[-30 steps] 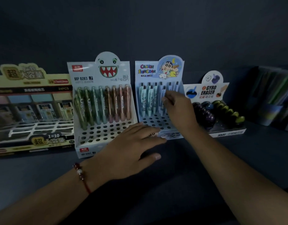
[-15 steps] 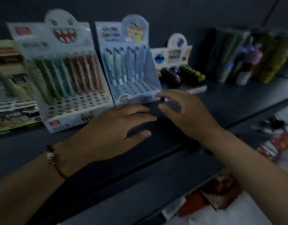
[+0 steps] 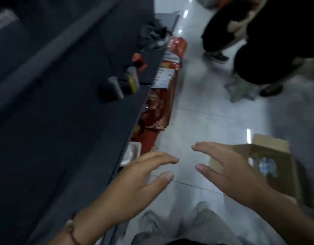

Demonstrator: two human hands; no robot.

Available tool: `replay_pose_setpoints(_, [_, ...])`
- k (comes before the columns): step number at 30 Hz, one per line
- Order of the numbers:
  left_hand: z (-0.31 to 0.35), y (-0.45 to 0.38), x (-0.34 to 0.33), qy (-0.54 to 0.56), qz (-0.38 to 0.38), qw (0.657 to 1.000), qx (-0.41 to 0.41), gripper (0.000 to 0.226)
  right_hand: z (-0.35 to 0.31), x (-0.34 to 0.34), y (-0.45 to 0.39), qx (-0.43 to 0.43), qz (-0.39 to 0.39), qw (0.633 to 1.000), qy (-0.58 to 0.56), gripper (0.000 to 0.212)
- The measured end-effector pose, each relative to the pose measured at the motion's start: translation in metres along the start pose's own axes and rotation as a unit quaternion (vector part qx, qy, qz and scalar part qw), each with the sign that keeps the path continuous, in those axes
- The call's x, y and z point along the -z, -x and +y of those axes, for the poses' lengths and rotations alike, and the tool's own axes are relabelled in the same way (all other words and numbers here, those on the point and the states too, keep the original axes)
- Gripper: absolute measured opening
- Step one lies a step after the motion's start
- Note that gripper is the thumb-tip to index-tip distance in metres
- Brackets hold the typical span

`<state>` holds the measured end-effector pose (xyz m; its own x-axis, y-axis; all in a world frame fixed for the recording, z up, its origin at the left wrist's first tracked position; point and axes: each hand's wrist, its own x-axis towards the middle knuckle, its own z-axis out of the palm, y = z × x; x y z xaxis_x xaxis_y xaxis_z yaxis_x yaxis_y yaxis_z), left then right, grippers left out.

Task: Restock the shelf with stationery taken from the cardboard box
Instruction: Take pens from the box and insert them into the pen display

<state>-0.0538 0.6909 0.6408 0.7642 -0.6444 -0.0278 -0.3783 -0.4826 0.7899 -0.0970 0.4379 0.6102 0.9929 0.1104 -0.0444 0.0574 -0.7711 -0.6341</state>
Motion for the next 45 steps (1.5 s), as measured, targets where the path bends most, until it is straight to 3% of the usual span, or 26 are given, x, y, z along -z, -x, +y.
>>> replay_pose_setpoints(8, [0.060, -0.148, -0.183, -0.112, -0.210, 0.969, -0.064, 0.033, 0.188, 0.057, 0.139, -0.232, 0.063, 0.968, -0.078, 0.036])
replay_pose_setpoints(16, [0.154, -0.284, -0.354, -0.182, -0.340, 0.913, -0.135, 0.036, 0.347, 0.141, 0.224, -0.353, 0.082, 0.925, -0.115, 0.050])
replay_pose_setpoints(20, [0.160, -0.334, -0.403, -0.157, -0.372, 0.908, -0.116, 0.036, 0.406, 0.161, 0.224, -0.389, 0.083, 0.909, -0.127, 0.048])
replay_pose_setpoints(27, [0.121, -0.439, -0.492, -0.078, -0.397, 0.914, -0.039, 0.029, 0.519, 0.145, 0.189, -0.486, 0.094, 0.858, -0.136, 0.049])
replay_pose_setpoints(31, [0.087, -0.509, -0.551, -0.023, -0.437, 0.896, 0.077, 0.026, 0.583, 0.133, 0.163, -0.522, 0.073, 0.837, -0.144, 0.050])
replay_pose_setpoints(36, [0.023, -0.596, -0.643, -0.062, -0.452, 0.883, 0.109, 0.027, 0.694, 0.104, 0.142, -0.552, 0.050, 0.816, -0.165, 0.046])
replay_pose_setpoints(42, [-0.082, -0.657, -0.806, -0.083, -0.472, 0.870, 0.117, 0.028, 0.870, 0.005, 0.119, -0.583, 0.044, 0.788, -0.191, 0.046])
replay_pose_setpoints(45, [-0.148, -0.657, -0.899, -0.064, -0.470, 0.859, 0.195, 0.026, 0.964, -0.067, 0.110, -0.584, 0.019, 0.785, -0.206, 0.045])
